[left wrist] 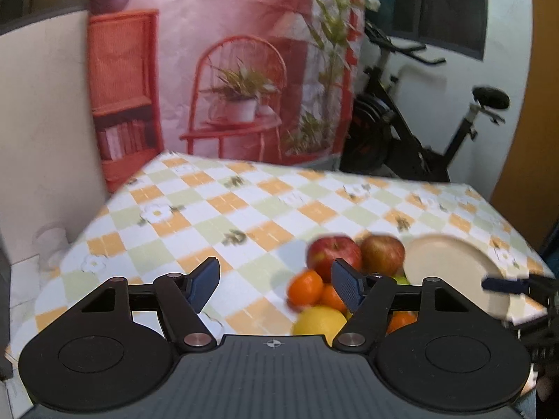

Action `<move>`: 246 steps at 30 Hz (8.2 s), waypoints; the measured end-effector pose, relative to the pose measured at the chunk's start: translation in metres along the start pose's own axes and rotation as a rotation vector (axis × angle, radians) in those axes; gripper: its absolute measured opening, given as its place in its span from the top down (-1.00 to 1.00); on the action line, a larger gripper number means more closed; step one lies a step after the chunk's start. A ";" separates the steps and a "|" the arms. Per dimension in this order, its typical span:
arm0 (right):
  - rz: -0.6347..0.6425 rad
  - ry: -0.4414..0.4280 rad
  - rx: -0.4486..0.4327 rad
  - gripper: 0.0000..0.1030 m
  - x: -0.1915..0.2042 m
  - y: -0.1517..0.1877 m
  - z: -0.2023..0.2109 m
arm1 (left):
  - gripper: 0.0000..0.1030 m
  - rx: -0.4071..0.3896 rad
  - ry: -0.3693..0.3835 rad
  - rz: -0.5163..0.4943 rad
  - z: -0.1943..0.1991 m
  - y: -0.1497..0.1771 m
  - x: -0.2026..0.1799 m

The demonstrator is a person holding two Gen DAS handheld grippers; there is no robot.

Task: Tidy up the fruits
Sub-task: 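Move the left tool toward the lemon at the front of the fruit pile, then close the left tool's fingers around the yellow lemon, then lift the lemon with the left tool and carry it over the plate, then open the left tool to drop the lemon onto the plate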

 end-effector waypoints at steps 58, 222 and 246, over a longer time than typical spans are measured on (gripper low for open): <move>0.196 -0.201 0.244 0.02 0.049 0.036 -0.027 | 0.26 0.276 0.399 -0.037 -0.045 0.072 -0.066; 0.029 0.077 0.056 -0.28 -0.084 -0.017 -0.055 | 0.22 0.276 0.446 0.052 -0.140 -0.024 -0.117; 0.046 0.018 0.036 -0.21 -0.025 0.010 -0.010 | 0.23 0.127 0.223 0.023 -0.052 0.017 -0.044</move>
Point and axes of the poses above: each gripper's, at about its wrist camera, not at the fingertips, and z roughly against the way its jaws point, x to its left, y to its underside, the point moved 6 cm from there along -z, roughly the way its jaws point, and after that the axes turned 2 degrees about y, right-handed, at the moved point
